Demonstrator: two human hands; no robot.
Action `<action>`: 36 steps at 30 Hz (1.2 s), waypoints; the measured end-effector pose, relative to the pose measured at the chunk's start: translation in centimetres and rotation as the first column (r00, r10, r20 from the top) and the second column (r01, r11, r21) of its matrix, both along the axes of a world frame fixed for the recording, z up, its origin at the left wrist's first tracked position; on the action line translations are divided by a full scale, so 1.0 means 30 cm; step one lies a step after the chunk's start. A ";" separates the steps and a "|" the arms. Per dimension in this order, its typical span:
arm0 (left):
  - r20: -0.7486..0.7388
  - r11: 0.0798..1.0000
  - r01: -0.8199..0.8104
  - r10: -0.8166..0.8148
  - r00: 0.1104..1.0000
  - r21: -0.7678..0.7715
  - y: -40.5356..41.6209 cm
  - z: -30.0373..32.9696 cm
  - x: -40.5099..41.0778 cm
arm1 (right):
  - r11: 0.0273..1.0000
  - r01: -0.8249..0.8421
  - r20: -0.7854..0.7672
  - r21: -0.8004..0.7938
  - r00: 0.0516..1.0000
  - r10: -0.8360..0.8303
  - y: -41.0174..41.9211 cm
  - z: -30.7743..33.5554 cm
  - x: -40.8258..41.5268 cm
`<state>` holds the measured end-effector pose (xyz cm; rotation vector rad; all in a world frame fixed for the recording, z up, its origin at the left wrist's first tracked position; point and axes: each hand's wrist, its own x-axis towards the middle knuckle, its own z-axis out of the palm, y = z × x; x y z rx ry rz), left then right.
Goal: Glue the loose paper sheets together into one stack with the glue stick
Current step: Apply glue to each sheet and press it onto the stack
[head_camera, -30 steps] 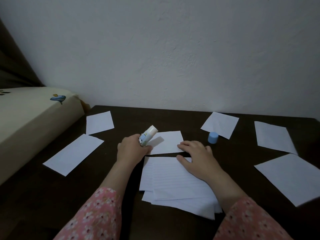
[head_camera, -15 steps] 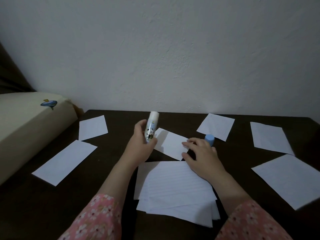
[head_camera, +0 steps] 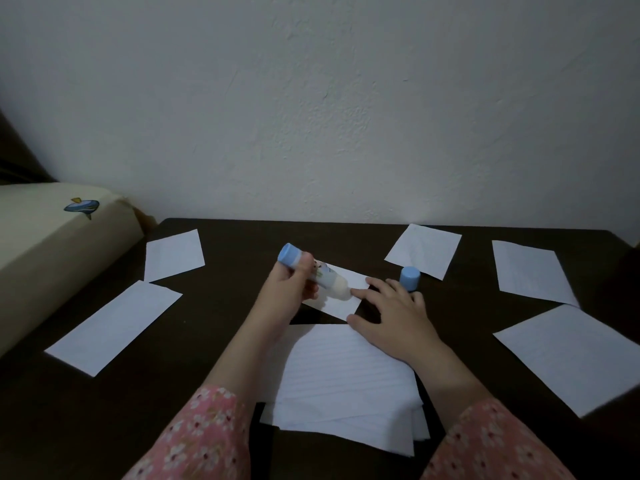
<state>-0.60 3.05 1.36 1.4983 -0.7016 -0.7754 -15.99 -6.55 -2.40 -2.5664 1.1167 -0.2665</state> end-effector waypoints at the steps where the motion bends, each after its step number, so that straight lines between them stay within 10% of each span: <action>1: 0.108 0.998 0.030 -0.036 0.994 0.054 0.000 -0.002 -0.005 | 1.000 -0.003 -0.003 0.001 1.000 0.003 0.000 0.001 0.000; 9: 0.582 0.985 0.148 -0.173 0.794 0.091 -0.006 0.010 -0.053 | 1.000 -0.016 -0.008 0.005 1.000 0.016 -0.004 -0.001 0.002; 36: 0.580 0.979 0.063 -0.166 0.798 0.194 0.009 0.023 0.038 | 0.998 0.031 -0.025 0.056 0.999 -0.030 0.000 0.004 0.037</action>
